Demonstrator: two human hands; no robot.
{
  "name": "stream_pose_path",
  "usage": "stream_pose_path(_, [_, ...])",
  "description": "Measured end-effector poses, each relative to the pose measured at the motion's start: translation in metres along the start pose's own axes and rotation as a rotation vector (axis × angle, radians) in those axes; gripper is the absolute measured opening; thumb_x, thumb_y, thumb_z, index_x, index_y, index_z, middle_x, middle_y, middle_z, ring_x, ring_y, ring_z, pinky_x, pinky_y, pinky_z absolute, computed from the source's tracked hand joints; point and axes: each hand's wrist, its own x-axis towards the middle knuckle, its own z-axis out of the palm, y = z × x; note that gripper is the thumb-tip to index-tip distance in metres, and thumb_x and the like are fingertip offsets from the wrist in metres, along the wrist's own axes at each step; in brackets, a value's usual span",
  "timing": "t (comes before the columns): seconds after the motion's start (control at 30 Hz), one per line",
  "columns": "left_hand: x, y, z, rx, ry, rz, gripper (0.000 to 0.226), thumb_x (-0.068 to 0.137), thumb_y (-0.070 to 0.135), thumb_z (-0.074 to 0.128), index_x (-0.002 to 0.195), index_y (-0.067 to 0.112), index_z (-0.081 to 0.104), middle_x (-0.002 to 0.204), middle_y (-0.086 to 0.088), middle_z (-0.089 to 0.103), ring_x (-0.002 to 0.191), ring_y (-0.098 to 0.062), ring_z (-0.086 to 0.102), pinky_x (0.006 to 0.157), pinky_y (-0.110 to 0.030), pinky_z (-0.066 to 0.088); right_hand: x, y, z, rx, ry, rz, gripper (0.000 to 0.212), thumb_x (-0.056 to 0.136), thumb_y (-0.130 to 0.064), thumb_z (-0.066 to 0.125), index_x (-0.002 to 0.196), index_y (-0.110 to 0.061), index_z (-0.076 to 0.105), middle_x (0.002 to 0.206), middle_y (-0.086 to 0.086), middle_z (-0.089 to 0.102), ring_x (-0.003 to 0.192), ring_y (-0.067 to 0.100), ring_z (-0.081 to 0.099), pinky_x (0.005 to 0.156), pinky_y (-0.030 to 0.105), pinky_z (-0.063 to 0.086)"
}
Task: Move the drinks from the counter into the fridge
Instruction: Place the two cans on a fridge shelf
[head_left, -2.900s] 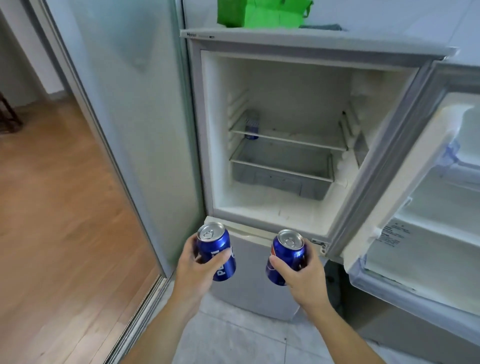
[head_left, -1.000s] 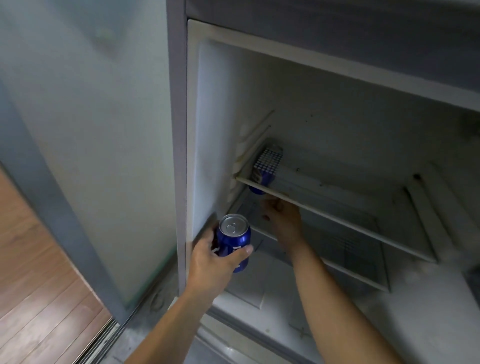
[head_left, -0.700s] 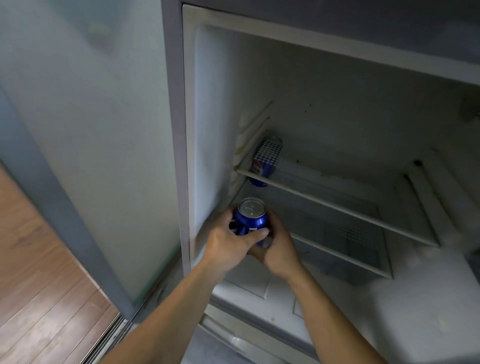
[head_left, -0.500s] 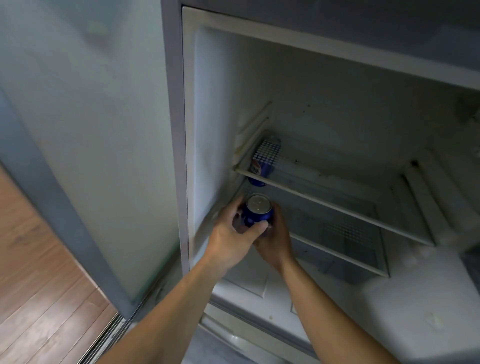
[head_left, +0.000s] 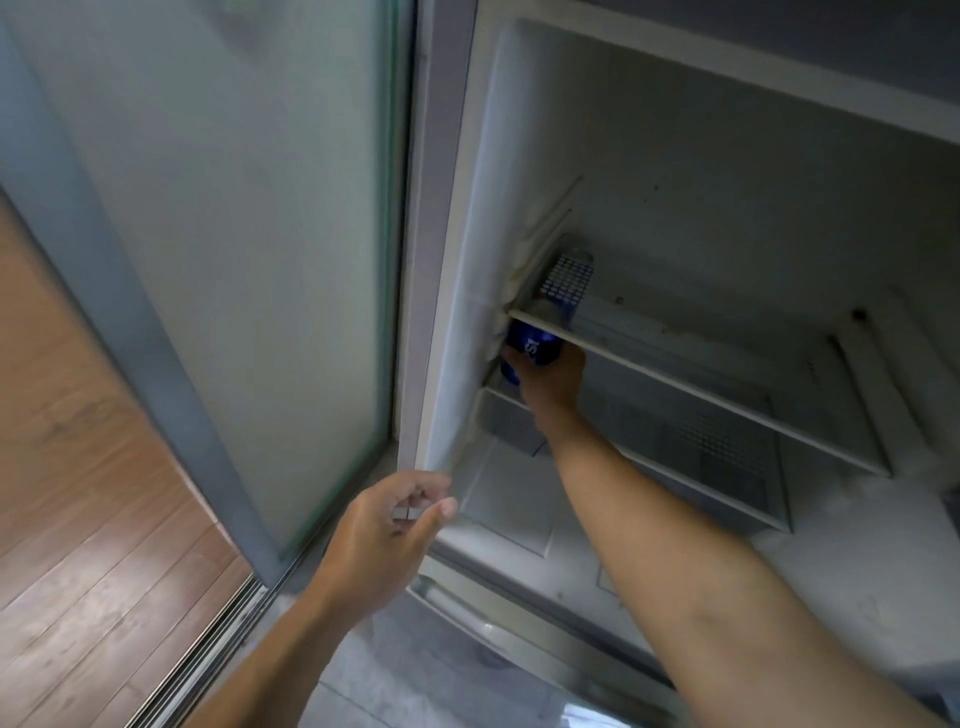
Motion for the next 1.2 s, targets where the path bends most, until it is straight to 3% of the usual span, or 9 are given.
stream_pose_path(0.17, [-0.008,0.006,-0.007,0.036,0.05,-0.011,0.015,0.091,0.028,0.068,0.096,0.042,0.067,0.09,0.026,0.07,0.085,0.002,0.067,0.066,-0.009,0.047,0.023,0.0,0.004,-0.17,-0.023,0.127,0.067,0.076,-0.028,0.086,0.131,-0.003,0.059,0.133,0.013,0.063,0.123,0.027,0.059,0.101,0.027,0.046])
stream_pose_path(0.37, [-0.042,-0.007,-0.021,0.012,0.011,-0.037,0.01,0.09,0.023,0.069,0.098,0.03,0.072,0.09,0.013,0.074,0.087,-0.004,0.069,0.071,-0.021,0.055,-0.014,-0.009,-0.012,-0.196,0.038,0.114,0.061,0.085,-0.022,0.077,0.136,-0.001,0.051,0.136,0.015,0.057,0.125,0.027,0.055,0.102,0.028,0.044])
stream_pose_path(0.47, [-0.057,-0.023,-0.028,-0.002,-0.012,-0.031,0.009,0.089,0.022,0.07,0.094,0.03,0.072,0.09,0.014,0.074,0.086,-0.007,0.069,0.07,-0.018,0.054,-0.063,-0.008,-0.026,-0.219,0.054,0.08,0.038,0.091,-0.021,0.067,0.126,-0.009,0.058,0.115,0.01,0.066,0.107,0.026,0.063,0.092,0.036,0.051])
stream_pose_path(0.57, [-0.066,-0.042,-0.028,-0.012,-0.044,-0.05,0.008,0.09,0.025,0.069,0.092,0.032,0.071,0.093,0.012,0.073,0.087,-0.009,0.067,0.07,-0.016,0.051,-0.123,-0.001,-0.05,-0.224,0.079,0.068,0.013,0.09,-0.02,0.068,0.102,-0.017,0.066,0.085,-0.008,0.066,0.076,0.006,0.063,0.072,0.017,0.05])
stream_pose_path(0.67, [-0.075,-0.06,-0.024,0.006,-0.077,-0.052,0.012,0.092,0.025,0.066,0.093,0.036,0.068,0.09,0.01,0.072,0.085,-0.009,0.066,0.071,-0.014,0.05,-0.184,0.014,-0.083,-0.229,0.094,0.108,0.008,0.089,-0.02,0.07,0.089,-0.027,0.066,0.08,-0.017,0.065,0.071,-0.008,0.059,0.067,0.004,0.043])
stream_pose_path(0.8, [-0.095,-0.066,0.0,0.039,-0.098,-0.043,0.011,0.095,0.017,0.064,0.101,0.023,0.069,0.096,0.007,0.07,0.086,-0.009,0.065,0.075,-0.012,0.05,-0.267,0.036,-0.144,-0.239,0.15,0.249,0.007,0.09,-0.021,0.068,0.088,-0.028,0.069,0.084,-0.016,0.069,0.077,-0.006,0.063,0.073,0.008,0.048])
stream_pose_path(1.0, [-0.146,-0.049,0.062,0.08,-0.336,-0.034,0.014,0.096,0.023,0.062,0.108,0.03,0.065,0.097,0.018,0.066,0.084,0.015,0.059,0.07,0.002,0.041,-0.384,0.063,-0.244,-0.21,0.34,0.461,0.003,0.092,-0.016,0.067,0.092,-0.018,0.07,0.083,-0.006,0.071,0.073,0.006,0.065,0.074,0.028,0.055])
stream_pose_path(1.1, [-0.19,-0.043,0.101,0.12,-0.479,-0.011,0.013,0.096,0.026,0.061,0.105,0.034,0.063,0.094,0.017,0.066,0.083,0.013,0.06,0.067,0.0,0.042,-0.454,0.076,-0.294,-0.202,0.467,0.54,0.004,0.093,-0.018,0.067,0.096,-0.02,0.068,0.085,-0.009,0.069,0.073,0.001,0.064,0.074,0.026,0.055])
stream_pose_path(1.2, [-0.251,-0.044,0.137,0.154,-0.644,-0.011,0.012,0.095,0.025,0.061,0.104,0.034,0.063,0.091,0.011,0.067,0.083,0.003,0.062,0.068,-0.002,0.043,-0.537,0.093,-0.341,-0.136,0.623,0.659,0.012,0.092,-0.02,0.068,0.101,-0.012,0.071,0.086,-0.001,0.069,0.076,0.01,0.063,0.08,0.036,0.056])
